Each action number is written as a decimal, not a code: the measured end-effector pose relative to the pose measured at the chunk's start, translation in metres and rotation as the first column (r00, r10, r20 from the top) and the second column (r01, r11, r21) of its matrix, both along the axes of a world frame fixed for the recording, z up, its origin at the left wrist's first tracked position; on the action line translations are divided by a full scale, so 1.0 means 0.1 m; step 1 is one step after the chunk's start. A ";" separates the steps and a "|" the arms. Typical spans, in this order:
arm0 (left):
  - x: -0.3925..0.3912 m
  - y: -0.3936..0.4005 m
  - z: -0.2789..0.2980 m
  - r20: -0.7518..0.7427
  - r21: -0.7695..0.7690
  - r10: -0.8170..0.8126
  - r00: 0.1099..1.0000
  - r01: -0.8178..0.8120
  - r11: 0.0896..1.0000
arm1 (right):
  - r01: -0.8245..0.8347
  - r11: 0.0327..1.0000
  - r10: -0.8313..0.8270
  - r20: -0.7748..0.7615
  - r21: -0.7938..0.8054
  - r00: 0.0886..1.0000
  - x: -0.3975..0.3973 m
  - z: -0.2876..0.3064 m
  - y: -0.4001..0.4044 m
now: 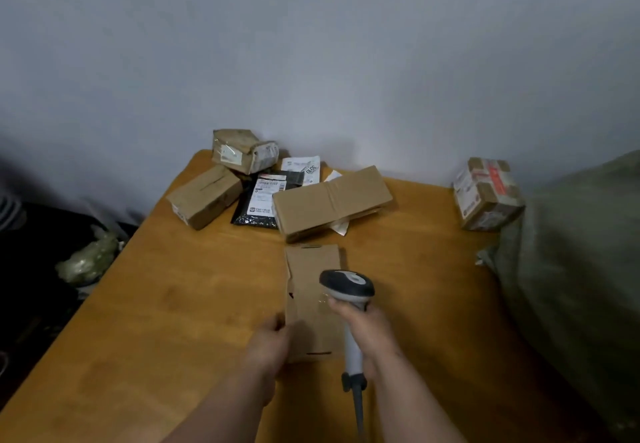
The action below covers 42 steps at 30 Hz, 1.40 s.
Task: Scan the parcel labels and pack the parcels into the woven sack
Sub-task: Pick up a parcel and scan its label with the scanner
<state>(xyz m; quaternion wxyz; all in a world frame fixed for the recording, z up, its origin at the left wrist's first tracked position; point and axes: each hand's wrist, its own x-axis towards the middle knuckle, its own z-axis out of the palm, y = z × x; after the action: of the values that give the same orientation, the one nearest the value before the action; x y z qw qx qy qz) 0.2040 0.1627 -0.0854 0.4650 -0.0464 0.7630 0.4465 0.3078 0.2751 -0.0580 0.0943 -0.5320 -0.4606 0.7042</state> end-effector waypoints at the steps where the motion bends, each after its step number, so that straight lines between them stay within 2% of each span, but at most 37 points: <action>1: 0.00 0.02 -0.04 0.010 0.011 -0.010 1.000 0.010 1.000 | 0.001 1.000 -0.001 -0.007 -0.025 1.000 -0.03 -0.06 -0.01; 3: -0.02 0.05 -0.07 0.070 0.063 0.015 0.997 -0.020 0.998 | 0.011 0.999 -0.011 0.005 -0.039 1.000 -0.06 -0.13 -0.03; 6: -0.11 0.04 -0.03 0.198 0.095 0.180 0.964 -0.201 0.975 | 0.051 0.998 -0.050 0.025 -0.037 0.998 -0.06 -0.12 -0.04; 8: -0.13 0.01 0.01 0.317 0.156 0.225 0.921 -0.284 0.946 | 0.085 0.995 -0.083 0.031 -0.052 0.996 -0.02 -0.07 -0.09; 12: -0.03 -0.11 0.16 0.416 0.264 0.138 0.899 -0.264 0.928 | 0.121 0.992 -0.121 0.017 -0.040 0.993 0.03 0.08 -0.33; 15: 0.03 -0.33 0.32 0.446 0.346 0.100 0.890 -0.274 0.898 | 0.124 0.992 -0.124 -0.069 -0.004 0.990 0.05 0.27 -0.56; 19: 0.02 -0.67 0.54 0.411 0.431 -0.021 0.911 -0.174 0.885 | 0.085 0.995 -0.095 -0.218 -0.054 0.971 0.03 0.54 -0.88; 24: -0.02 -1.08 0.75 0.475 0.447 -0.126 0.871 -0.116 0.887 | 0.097 0.993 -0.111 -0.305 -0.062 0.946 0.09 0.80 -1.22; 27: -0.08 -1.29 0.77 0.438 0.473 -0.023 0.899 -0.209 0.856 | 0.200 0.980 -0.189 -0.234 0.020 0.954 0.19 0.90 -1.34; 31: -0.14 -1.42 0.81 0.281 0.518 0.139 0.950 -0.272 0.811 | 0.262 0.943 -0.242 -0.121 0.203 0.963 0.33 1.00 -1.42; 36: -0.09 -1.42 0.88 0.185 0.588 0.241 0.953 -0.304 0.750 | 0.124 0.942 -0.083 -0.140 0.312 0.987 0.44 1.18 -1.49; 42: 0.11 -1.30 1.00 0.166 0.636 0.323 0.932 -0.352 0.687 | -0.063 0.919 0.126 -0.138 0.388 0.982 0.70 1.38 -1.51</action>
<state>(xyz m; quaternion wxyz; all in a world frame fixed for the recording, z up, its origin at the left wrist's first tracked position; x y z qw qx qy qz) 0.2151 0.0328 0.0142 0.3767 -0.0292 0.5262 0.7618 0.3778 0.1246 0.0797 0.1987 -0.4222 -0.6051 0.6451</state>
